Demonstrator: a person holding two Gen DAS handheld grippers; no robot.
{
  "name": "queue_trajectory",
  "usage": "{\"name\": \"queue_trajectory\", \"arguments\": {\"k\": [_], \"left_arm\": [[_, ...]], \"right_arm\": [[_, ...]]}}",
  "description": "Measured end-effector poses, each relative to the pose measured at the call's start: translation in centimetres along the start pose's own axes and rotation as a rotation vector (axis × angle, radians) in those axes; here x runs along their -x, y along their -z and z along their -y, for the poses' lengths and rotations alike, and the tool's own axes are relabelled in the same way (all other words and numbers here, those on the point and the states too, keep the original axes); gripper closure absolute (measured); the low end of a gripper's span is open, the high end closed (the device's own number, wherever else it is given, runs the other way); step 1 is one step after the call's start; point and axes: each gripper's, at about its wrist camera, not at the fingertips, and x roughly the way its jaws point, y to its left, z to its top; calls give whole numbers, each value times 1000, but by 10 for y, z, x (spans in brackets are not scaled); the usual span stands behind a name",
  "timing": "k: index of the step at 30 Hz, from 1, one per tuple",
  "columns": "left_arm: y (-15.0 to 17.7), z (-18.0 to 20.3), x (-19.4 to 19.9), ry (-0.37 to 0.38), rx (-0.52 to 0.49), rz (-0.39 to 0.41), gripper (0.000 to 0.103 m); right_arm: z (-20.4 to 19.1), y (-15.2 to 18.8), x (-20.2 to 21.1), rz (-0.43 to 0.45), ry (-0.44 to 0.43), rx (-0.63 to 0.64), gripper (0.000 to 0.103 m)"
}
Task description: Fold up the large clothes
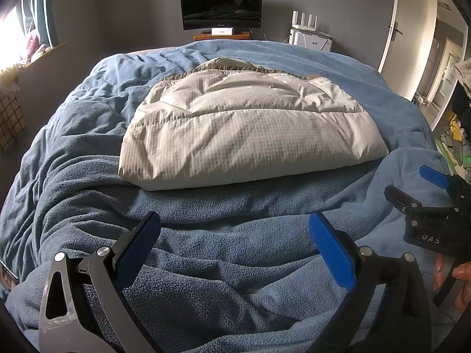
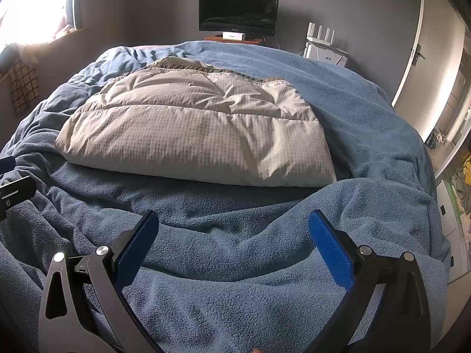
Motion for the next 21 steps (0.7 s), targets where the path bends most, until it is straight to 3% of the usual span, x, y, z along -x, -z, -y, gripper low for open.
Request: {"name": "queue_trajectory", "arguments": {"k": [5, 9, 13, 21], "left_arm": [[1, 0, -1, -1, 16, 8, 6], [2, 7, -5, -85, 15, -12, 6], [1, 6, -5, -31, 39, -12, 6], [0, 14, -5, -23, 13, -15, 6]], "right_arm": [[2, 0, -1, -1, 0, 6, 6], [2, 0, -1, -2, -1, 5, 6], [2, 0, -2, -5, -1, 9, 6], [3, 1, -5, -12, 0, 9, 6]]}}
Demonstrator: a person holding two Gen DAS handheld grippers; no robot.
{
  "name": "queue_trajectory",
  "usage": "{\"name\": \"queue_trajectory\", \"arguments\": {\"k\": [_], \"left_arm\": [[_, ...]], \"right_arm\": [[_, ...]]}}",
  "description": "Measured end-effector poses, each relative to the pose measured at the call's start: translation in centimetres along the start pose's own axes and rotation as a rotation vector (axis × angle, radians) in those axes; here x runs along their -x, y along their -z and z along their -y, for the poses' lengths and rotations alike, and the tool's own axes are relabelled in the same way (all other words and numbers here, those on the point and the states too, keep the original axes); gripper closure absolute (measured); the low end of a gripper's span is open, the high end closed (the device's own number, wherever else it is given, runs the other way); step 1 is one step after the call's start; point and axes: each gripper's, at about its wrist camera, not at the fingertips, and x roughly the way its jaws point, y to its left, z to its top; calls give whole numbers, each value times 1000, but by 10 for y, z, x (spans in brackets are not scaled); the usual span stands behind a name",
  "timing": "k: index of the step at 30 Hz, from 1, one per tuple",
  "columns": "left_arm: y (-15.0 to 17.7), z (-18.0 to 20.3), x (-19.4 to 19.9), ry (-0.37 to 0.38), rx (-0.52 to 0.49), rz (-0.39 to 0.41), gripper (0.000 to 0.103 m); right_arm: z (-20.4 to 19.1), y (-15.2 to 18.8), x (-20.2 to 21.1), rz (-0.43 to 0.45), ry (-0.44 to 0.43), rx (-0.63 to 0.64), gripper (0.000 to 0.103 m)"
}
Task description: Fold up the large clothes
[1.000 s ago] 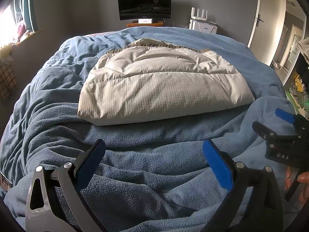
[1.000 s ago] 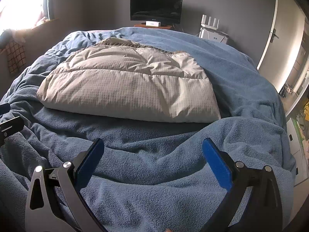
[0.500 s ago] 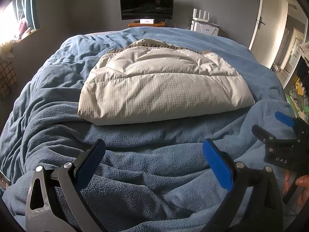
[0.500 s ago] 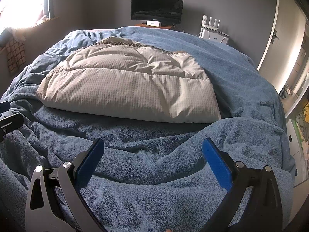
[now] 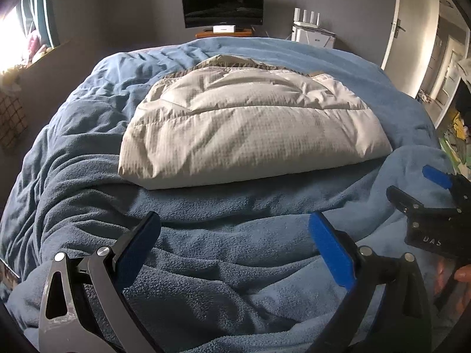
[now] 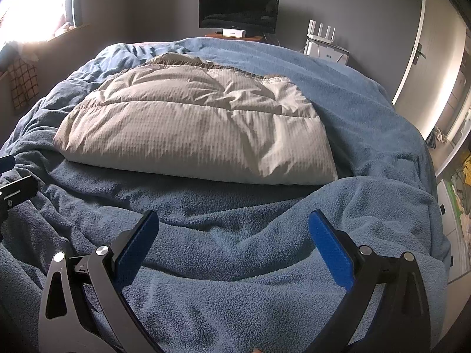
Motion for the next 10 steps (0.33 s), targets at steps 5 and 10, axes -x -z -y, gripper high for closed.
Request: {"name": "queue_trajectory", "arguments": {"k": [5, 10], "left_arm": [[-1, -1, -4, 17, 9, -29, 6], [-2, -3, -7, 6, 41, -48, 6]], "right_arm": [[0, 0, 0, -2, 0, 1, 6], [0, 1, -1, -4, 1, 1, 6]]}}
